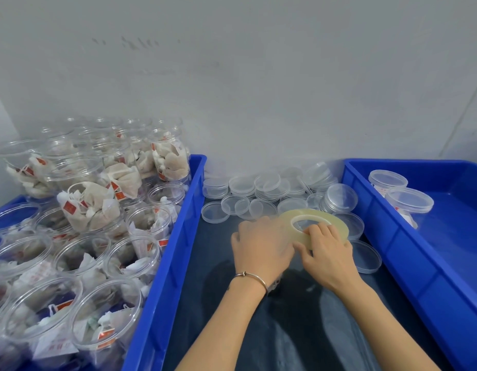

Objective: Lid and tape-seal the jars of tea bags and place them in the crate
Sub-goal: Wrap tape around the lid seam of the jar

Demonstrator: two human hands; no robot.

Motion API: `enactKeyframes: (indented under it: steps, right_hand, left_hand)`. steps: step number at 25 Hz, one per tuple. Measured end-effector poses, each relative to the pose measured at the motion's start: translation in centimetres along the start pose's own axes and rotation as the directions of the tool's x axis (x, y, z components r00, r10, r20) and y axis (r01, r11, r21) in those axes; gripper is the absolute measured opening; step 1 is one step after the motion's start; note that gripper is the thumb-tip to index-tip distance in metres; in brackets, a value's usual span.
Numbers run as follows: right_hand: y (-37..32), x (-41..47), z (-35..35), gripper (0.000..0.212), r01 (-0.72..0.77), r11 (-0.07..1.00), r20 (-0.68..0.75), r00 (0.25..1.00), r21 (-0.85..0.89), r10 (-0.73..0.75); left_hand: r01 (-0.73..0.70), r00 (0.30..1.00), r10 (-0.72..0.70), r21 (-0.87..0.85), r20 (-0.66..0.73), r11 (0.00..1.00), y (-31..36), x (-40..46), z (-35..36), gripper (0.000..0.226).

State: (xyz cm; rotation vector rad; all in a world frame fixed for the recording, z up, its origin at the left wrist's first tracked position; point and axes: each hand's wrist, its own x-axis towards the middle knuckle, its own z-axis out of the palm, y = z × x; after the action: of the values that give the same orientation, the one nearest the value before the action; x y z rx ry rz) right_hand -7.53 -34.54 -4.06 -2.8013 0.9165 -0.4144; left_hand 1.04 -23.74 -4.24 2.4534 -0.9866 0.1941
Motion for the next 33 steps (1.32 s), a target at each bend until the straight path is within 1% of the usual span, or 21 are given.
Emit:
enactKeyframes:
  steps: [6, 9, 11, 15, 18, 19, 20, 21, 22, 23, 24, 26, 28, 29, 31, 33]
  right_hand:
    - [-0.8, -0.6, -0.3, 0.036, -0.041, 0.997, 0.018, 0.999, -0.066, 0.042]
    - [-1.6, -0.7, -0.8, 0.040, -0.102, 0.985, -0.003, 0.995, -0.140, 0.102]
    - [-2.3, -0.9, -0.8, 0.041, -0.160, 0.974, -0.022, 0.987, -0.158, 0.159]
    - [-3.4, -1.6, -0.4, 0.044, -0.285, 0.957, -0.016, 0.959, -0.055, 0.284]
    - [-3.8, -2.1, -1.0, 0.044, -0.353, 0.936, -0.010, 0.936, 0.008, 0.353]
    - [-4.0, -2.5, -1.2, 0.044, -0.361, 0.932, -0.011, 0.932, 0.032, 0.362]
    - [-4.5, -3.2, -1.5, 0.042, -0.349, 0.933, -0.036, 0.935, 0.085, 0.353]
    - [-5.2, -4.1, -1.7, 0.040, -0.300, 0.941, -0.116, 0.941, 0.158, 0.319]
    - [-5.7, -4.8, -1.8, 0.036, -0.216, 0.955, -0.232, 0.937, 0.203, 0.261]
    - [-5.8, -5.3, -1.8, 0.034, -0.162, 0.970, -0.297, 0.931, 0.183, 0.211]
    - [-5.5, -5.4, -1.8, 0.034, -0.161, 0.977, -0.268, 0.944, 0.139, 0.193]
    - [-4.2, -4.4, -1.6, 0.036, -0.218, 0.974, -0.110, 0.969, 0.056, 0.223]
    - [-2.8, -3.6, -0.4, 0.038, -0.254, 0.967, 0.020, 0.967, -0.005, 0.254]
    - [-2.5, -3.6, 0.5, 0.038, -0.246, 0.969, 0.057, 0.967, -0.029, 0.248]
    - [-2.2, -4.0, 2.4, 0.038, -0.183, 0.980, 0.129, 0.973, -0.079, 0.192]
    - [-2.1, -4.4, 3.8, 0.037, -0.148, 0.984, 0.204, 0.965, -0.098, 0.165]
  left_hand:
    - [-0.028, 1.000, 0.028, 0.042, 0.002, 0.999, 0.3, 0.7, -0.1, 0.040]
    - [-0.026, 0.998, 0.025, 0.012, 0.051, 1.000, 0.1, 1.5, -0.2, 0.042]
    - [-0.028, 0.997, 0.029, -0.022, 0.068, 0.999, -0.1, 1.9, -0.3, 0.043]
    - [-0.033, 0.991, 0.042, -0.076, 0.126, 0.997, -0.6, 3.3, -0.6, 0.045]
    - [-0.097, 0.985, 0.103, -0.052, 0.141, 0.994, -0.3, 3.1, -0.2, 0.044]
    - [-0.075, 0.987, 0.082, -0.055, 0.137, 0.996, -0.2, 3.3, -0.2, 0.042]
    - [0.012, 0.991, -0.001, -0.080, 0.131, 0.997, -0.4, 3.9, -0.6, 0.039]
    - [0.152, 0.982, -0.134, -0.132, 0.131, 0.980, -0.8, 4.8, -1.5, 0.036]
    - [0.275, 0.957, -0.251, -0.187, 0.143, 0.943, -1.3, 6.0, -2.3, 0.033]
    - [0.319, 0.944, -0.290, -0.211, 0.158, 0.924, -1.6, 6.6, -2.7, 0.029]
    - [0.288, 0.954, -0.264, -0.186, 0.141, 0.940, -1.9, 6.3, -2.6, 0.027]
    - [0.164, 0.986, -0.160, -0.124, 0.042, 0.979, -1.8, 5.0, -2.1, 0.025]
    - [0.085, 0.996, -0.091, -0.164, -0.027, 0.983, -1.5, 3.9, -1.7, 0.024]
    - [0.065, 0.997, -0.071, -0.194, -0.025, 0.979, -1.5, 3.6, -1.5, 0.025]
    - [0.057, 0.997, -0.046, -0.174, 0.065, 0.983, -1.3, 3.3, -1.6, 0.031]
    - [0.020, 0.980, -0.010, -0.046, 0.198, 0.999, -1.4, 2.9, -1.4, 0.047]
